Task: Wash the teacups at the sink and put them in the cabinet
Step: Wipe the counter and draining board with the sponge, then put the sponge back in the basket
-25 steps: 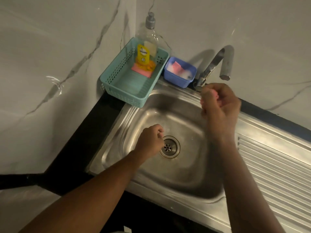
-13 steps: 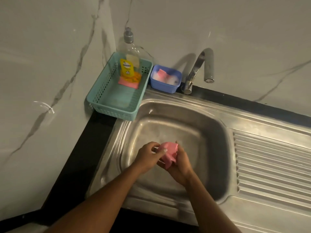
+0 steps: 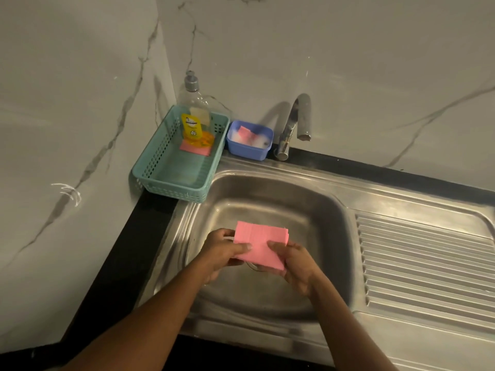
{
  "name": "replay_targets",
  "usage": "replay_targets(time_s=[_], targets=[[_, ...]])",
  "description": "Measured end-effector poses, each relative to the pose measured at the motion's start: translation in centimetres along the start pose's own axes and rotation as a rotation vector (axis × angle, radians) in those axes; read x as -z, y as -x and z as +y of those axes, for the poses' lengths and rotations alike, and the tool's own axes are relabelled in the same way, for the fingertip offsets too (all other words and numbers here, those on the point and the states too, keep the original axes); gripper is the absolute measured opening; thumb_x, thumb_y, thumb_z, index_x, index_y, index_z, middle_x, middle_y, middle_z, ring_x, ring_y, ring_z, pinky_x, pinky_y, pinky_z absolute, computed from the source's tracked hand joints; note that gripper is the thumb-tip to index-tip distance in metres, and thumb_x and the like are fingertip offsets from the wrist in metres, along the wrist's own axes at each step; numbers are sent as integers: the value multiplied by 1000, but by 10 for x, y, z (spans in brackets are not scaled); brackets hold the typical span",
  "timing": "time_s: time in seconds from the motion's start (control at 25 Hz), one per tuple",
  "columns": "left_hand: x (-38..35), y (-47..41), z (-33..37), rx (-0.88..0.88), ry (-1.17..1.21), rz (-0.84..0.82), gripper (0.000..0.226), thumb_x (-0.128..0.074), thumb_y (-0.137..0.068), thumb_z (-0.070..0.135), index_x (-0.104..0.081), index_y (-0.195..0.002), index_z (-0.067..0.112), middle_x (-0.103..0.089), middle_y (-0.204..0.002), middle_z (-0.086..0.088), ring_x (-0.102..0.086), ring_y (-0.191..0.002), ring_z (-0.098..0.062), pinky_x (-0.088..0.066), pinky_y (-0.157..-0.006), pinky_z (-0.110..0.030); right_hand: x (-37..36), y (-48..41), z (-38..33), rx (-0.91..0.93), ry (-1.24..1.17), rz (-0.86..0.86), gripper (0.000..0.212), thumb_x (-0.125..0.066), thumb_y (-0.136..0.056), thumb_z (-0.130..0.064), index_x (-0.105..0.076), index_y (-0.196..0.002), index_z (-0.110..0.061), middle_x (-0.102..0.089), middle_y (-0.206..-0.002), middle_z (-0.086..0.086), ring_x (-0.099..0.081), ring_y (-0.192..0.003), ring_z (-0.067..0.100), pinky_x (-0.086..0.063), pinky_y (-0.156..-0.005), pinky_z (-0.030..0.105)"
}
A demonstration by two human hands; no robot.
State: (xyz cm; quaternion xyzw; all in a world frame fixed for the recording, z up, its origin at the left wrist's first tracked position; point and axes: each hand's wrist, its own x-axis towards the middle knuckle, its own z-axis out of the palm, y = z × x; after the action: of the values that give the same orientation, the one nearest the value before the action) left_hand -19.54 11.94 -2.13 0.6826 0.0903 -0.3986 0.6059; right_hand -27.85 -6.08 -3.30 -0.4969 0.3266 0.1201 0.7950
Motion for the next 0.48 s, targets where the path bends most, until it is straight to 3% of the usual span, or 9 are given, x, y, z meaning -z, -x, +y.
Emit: replay_targets(time_s=[0.12,0.24,0.36,0.48], targets=[[-5,8,15,-157,-159,37,26,-79,-81,-1,-68,-100,13,-74,-100,-8,-71,-84,-20,-61,-72,-42,1,2,-9,122,269,141,32,-68,-92,-3,-64,-121,11,-75,-102,21,-74,-84,31,-61,-64,36],[-2,15,44,-290,-230,40,12,-71,-92,10,-71,-104,10,-75,-101,-9,-73,-90,-24,-63,-67,-39,-11,13,-34,179,387,128,27,-63,-96,-4,-64,-122,-2,-75,-106,15,-73,-92,29,-62,-77,41],[28,15,88,-407,-257,196,6,-69,-94,12,-73,-93,8,-74,-94,-13,-73,-87,-33,-64,-68,-48,-44,16,-82,290,576,120,30,-62,-94,-4,-59,-124,-11,-72,-109,8,-71,-97,25,-62,-83,41],[77,13,134,-531,-299,364,19,-71,-93,11,-74,-110,6,-74,-101,-12,-73,-86,-33,-64,-69,-50,-107,3,-125,449,684,197,39,-72,-88,-7,-47,-118,-13,-67,-108,7,-70,-91,25,-61,-75,39]])
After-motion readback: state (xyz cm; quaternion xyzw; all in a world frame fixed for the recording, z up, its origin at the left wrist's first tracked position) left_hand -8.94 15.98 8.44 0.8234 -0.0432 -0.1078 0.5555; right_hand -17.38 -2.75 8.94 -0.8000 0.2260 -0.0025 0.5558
